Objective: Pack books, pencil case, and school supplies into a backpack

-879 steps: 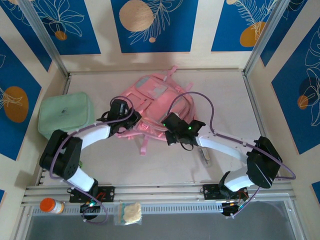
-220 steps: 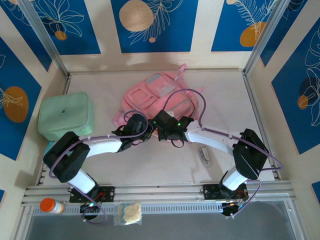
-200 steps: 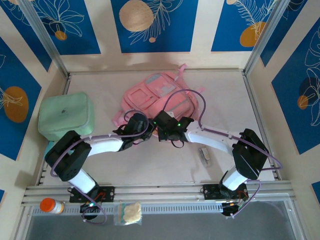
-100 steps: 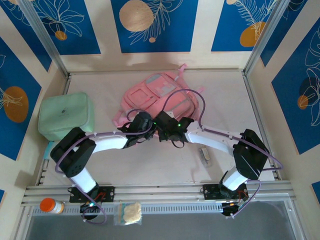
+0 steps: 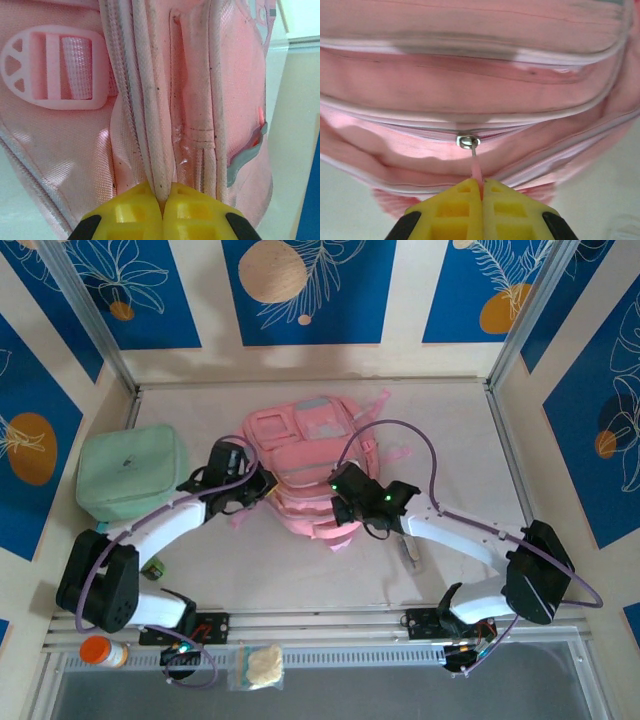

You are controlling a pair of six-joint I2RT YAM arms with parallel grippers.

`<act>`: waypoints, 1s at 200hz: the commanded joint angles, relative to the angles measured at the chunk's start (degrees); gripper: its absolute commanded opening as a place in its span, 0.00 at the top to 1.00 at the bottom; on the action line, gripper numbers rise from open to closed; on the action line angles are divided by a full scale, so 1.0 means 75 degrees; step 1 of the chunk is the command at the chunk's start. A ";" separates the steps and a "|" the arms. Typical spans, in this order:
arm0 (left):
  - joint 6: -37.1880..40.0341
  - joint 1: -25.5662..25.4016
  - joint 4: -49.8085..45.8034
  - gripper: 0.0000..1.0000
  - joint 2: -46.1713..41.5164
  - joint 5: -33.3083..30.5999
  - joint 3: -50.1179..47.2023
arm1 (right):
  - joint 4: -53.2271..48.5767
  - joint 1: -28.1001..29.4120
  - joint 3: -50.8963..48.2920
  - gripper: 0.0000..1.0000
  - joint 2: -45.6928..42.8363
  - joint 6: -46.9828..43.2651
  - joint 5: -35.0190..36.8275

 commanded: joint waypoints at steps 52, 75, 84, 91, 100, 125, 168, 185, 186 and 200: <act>0.1991 0.1451 -0.0769 1.00 0.1209 0.0906 0.1740 | -0.0216 0.0180 0.0559 1.00 0.0762 -0.0041 -0.0743; 0.1965 0.1652 -0.0612 1.00 0.1322 0.0866 0.1704 | 0.0088 0.0408 0.0813 1.00 0.1024 0.0325 -0.0718; 0.1888 0.1652 -0.0392 0.88 0.1129 0.0900 0.1518 | 0.0069 0.0393 0.0955 1.00 0.1220 0.0486 -0.0539; 0.1754 0.1634 -0.0291 0.78 0.0909 0.0906 0.1309 | 0.0026 0.0389 0.1043 1.00 0.1348 0.0589 -0.0380; 0.1499 0.1629 -0.0169 0.70 0.0548 0.0908 0.0986 | -0.0008 0.0371 0.1100 1.00 0.1433 0.0679 -0.0329; -0.0622 0.1188 0.1107 0.62 -0.1030 0.0377 -0.0708 | 0.0230 0.0392 0.0898 1.00 0.1324 0.0703 -0.0377; -0.2798 -0.0981 0.0898 0.51 -0.2431 -0.2301 -0.1702 | 0.0229 0.0336 0.0734 1.00 0.1350 0.0758 -0.0343; -0.3077 -0.1488 0.0977 0.49 -0.1980 -0.2545 -0.1346 | 0.0368 0.0323 0.0626 1.00 0.1278 0.0727 -0.0357; -0.3077 -0.1524 0.0981 0.49 -0.1949 -0.2571 -0.1333 | 0.0376 0.0324 0.0618 1.00 0.1271 0.0728 -0.0358; -0.3112 -0.1920 0.0907 0.49 -0.1427 -0.2838 -0.0867 | 0.0449 0.0309 0.0586 1.00 0.1258 0.0708 -0.0368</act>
